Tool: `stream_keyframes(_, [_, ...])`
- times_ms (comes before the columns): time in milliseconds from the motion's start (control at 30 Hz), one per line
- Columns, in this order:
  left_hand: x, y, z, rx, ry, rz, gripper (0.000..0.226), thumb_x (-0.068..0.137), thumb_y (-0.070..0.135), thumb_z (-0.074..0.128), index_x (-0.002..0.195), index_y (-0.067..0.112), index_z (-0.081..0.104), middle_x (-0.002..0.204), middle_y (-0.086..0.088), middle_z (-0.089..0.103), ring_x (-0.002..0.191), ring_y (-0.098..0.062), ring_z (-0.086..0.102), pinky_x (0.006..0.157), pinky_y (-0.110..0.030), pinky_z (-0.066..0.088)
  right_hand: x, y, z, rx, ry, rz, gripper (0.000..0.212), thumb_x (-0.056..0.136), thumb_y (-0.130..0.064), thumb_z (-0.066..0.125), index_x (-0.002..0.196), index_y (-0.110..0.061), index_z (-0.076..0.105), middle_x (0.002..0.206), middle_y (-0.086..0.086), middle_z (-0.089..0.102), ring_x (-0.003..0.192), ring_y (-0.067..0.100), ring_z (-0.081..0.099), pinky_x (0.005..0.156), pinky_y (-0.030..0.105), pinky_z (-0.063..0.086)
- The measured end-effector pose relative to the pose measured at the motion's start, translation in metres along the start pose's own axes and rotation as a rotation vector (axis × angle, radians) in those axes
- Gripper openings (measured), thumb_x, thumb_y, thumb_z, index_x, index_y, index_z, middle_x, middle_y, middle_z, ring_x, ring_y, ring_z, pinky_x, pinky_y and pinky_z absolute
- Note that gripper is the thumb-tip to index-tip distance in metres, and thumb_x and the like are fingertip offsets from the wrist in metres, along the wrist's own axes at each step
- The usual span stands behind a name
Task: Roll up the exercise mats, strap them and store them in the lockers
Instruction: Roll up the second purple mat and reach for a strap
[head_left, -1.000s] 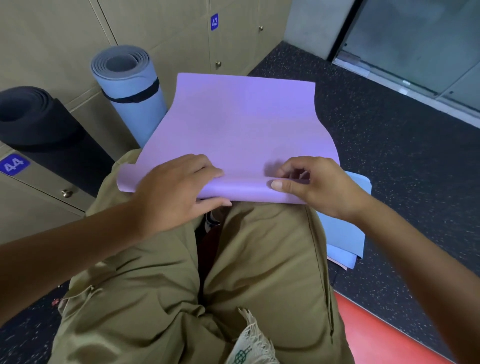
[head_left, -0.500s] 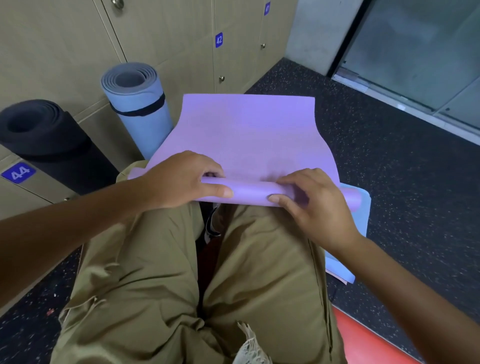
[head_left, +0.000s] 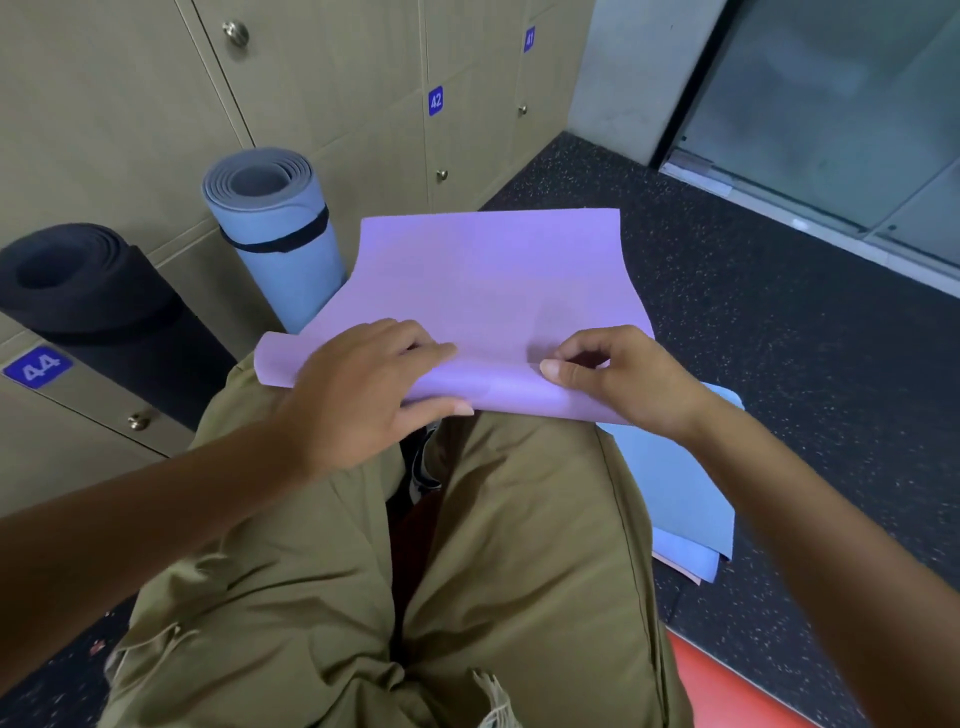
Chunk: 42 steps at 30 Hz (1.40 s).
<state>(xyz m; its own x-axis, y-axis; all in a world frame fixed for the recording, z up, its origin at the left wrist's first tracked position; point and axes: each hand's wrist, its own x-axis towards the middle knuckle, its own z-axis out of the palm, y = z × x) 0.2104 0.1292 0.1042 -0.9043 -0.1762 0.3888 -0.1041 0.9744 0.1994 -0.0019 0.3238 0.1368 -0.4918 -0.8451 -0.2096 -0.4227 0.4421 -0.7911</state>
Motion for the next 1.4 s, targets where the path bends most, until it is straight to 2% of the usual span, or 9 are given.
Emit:
stream_keyframes(133, [0.002, -0.008, 0.003, 0.023, -0.023, -0.010, 0.067, 0.088, 0.071, 0.052, 0.122, 0.018, 0.073, 0.100, 0.003, 0.068, 0.082, -0.023, 0.066, 0.065, -0.034, 0.051, 0.009, -0.001, -0.003, 0.040, -0.048, 0.054, 0.024, 0.089, -0.041, 0.076, 0.085, -0.017, 0.075, 0.080, 0.000, 0.062, 0.072, 0.007, 0.049, 0.075, 0.025, 0.040])
stream_keyframes(300, [0.018, -0.013, -0.005, -0.155, -0.149, -0.177, 0.060, 0.083, 0.079, 0.045, 0.118, 0.040, 0.073, 0.104, 0.016, 0.068, 0.097, -0.009, 0.064, 0.078, -0.035, 0.049, 0.004, 0.005, 0.018, -0.209, 0.335, -0.172, 0.017, 0.094, -0.038, 0.070, 0.088, -0.022, 0.069, 0.084, -0.008, 0.062, 0.078, 0.009, 0.054, 0.077, 0.031, 0.048])
stream_keyframes(467, [0.038, -0.024, -0.012, -0.337, -0.336, -0.314, 0.058, 0.073, 0.084, 0.055, 0.107, 0.041, 0.075, 0.104, 0.027, 0.069, 0.101, 0.004, 0.060, 0.092, -0.030, 0.049, -0.011, 0.022, 0.039, -0.533, 0.468, -0.339, 0.035, 0.099, -0.047, 0.056, 0.114, -0.018, 0.068, 0.099, 0.001, 0.063, 0.090, 0.027, 0.055, 0.082, 0.043, 0.046])
stream_keyframes(600, [0.048, -0.027, -0.009, -0.412, -0.365, -0.354, 0.027, 0.082, 0.059, 0.077, 0.098, 0.036, 0.075, 0.096, 0.026, 0.070, 0.095, 0.004, 0.060, 0.084, -0.024, 0.048, -0.007, 0.027, 0.039, -0.491, 0.471, -0.333, 0.041, 0.099, -0.050, 0.053, 0.118, -0.017, 0.070, 0.100, -0.001, 0.064, 0.090, 0.024, 0.056, 0.084, 0.042, 0.048])
stream_keyframes(733, [0.046, -0.025, -0.006, -0.420, -0.166, -0.293, 0.044, 0.075, 0.068, 0.071, 0.102, 0.034, 0.076, 0.099, 0.018, 0.069, 0.095, -0.003, 0.061, 0.080, -0.023, 0.046, 0.002, 0.025, 0.033, -0.398, 0.393, -0.266, 0.049, 0.098, -0.059, 0.046, 0.117, -0.021, 0.071, 0.102, -0.002, 0.066, 0.093, 0.022, 0.058, 0.089, 0.045, 0.048])
stream_keyframes(967, [0.023, -0.015, 0.020, 0.116, 0.076, -0.024, 0.070, 0.088, 0.071, 0.052, 0.115, 0.011, 0.074, 0.095, -0.004, 0.065, 0.082, -0.027, 0.061, 0.066, -0.037, 0.050, 0.019, 0.017, 0.015, -0.322, 0.172, -0.141, 0.038, 0.100, -0.059, 0.047, 0.107, -0.030, 0.070, 0.095, -0.001, 0.064, 0.093, 0.019, 0.058, 0.088, 0.044, 0.048])
stream_keyframes(1167, [0.034, -0.025, 0.021, 0.065, -0.048, -0.089, 0.074, 0.083, 0.085, 0.042, 0.108, 0.022, 0.074, 0.095, 0.005, 0.065, 0.086, -0.020, 0.061, 0.064, -0.032, 0.043, 0.029, 0.011, 0.007, -0.385, 0.104, -0.096, 0.042, 0.101, -0.062, 0.036, 0.097, -0.032, 0.065, 0.097, -0.004, 0.056, 0.100, 0.017, 0.051, 0.085, 0.039, 0.044])
stream_keyframes(1267, [0.045, -0.029, 0.015, -0.030, -0.168, -0.187, 0.070, 0.078, 0.091, 0.036, 0.102, 0.034, 0.070, 0.094, 0.011, 0.063, 0.090, -0.013, 0.059, 0.072, -0.039, 0.049, 0.031, 0.014, 0.015, -0.594, 0.223, -0.183, 0.067, 0.098, -0.064, 0.016, 0.110, -0.026, 0.070, 0.102, -0.001, 0.057, 0.101, 0.026, 0.051, 0.087, 0.042, 0.041])
stream_keyframes(1400, [0.056, -0.036, 0.012, -0.134, -0.303, -0.265, 0.071, 0.073, 0.093, 0.033, 0.090, 0.033, 0.065, 0.090, 0.010, 0.063, 0.086, -0.011, 0.057, 0.079, -0.038, 0.049, 0.028, 0.024, 0.024, -0.675, 0.430, -0.285, 0.054, 0.104, -0.055, 0.030, 0.121, -0.021, 0.069, 0.103, 0.005, 0.060, 0.094, 0.030, 0.056, 0.085, 0.044, 0.043])
